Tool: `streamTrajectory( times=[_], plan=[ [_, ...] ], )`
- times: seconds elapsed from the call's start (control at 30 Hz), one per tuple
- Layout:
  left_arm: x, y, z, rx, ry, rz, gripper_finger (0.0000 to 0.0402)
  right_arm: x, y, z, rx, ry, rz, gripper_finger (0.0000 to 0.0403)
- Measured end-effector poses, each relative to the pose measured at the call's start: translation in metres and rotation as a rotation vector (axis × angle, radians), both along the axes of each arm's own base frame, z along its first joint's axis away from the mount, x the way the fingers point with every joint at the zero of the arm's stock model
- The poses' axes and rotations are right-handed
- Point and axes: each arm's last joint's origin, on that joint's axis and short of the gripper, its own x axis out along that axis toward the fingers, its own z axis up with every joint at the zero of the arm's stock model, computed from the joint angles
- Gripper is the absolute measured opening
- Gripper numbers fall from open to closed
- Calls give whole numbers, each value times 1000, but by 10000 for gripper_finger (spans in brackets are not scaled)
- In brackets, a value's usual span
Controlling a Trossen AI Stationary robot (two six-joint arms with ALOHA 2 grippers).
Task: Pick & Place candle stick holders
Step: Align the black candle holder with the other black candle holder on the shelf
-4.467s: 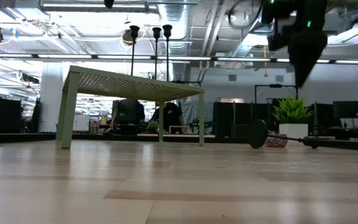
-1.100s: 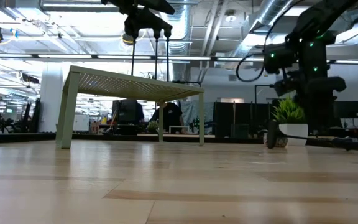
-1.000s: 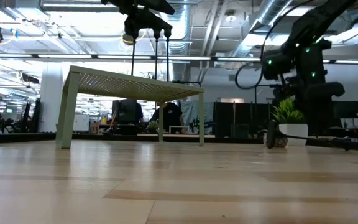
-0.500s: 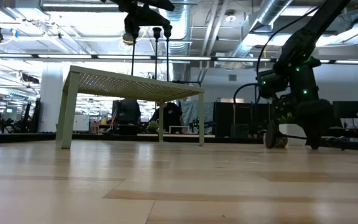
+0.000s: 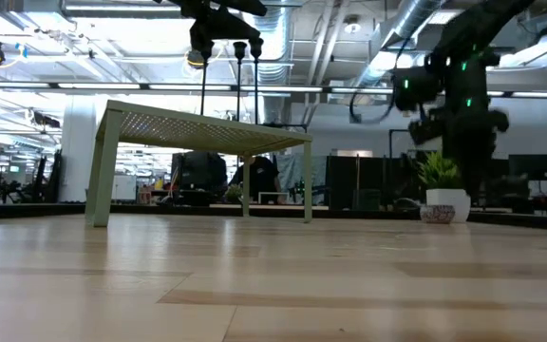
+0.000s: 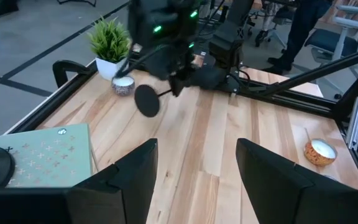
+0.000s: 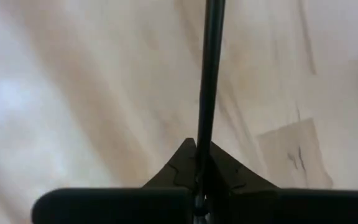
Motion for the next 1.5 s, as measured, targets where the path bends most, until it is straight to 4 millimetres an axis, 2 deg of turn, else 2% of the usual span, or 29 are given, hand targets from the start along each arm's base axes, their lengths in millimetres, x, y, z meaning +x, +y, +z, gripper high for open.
streamTrajectory(
  times=[0.33,0.53,0.67,0.8,0.97,1.27,1.5],
  plan=[
    [6,13,-5,-102,10,-46,253,25,52,96,-72,-187,186,1],
    [14,20,-1,-112,-66,-118,275,45,81,128,-109,-234,315,1],
    [20,20,-1,-101,-87,-129,288,61,96,134,-131,-231,381,1],
    [25,18,-6,-119,-60,-179,305,75,105,128,-134,-108,449,1],
    [35,18,-16,-143,-22,-235,322,98,119,119,-184,27,636,0],
    [49,37,-30,-396,18,-347,319,130,145,127,-299,78,941,0],
    [54,44,-32,-490,6,-418,313,144,156,133,-375,80,1017,0]
  ],
)
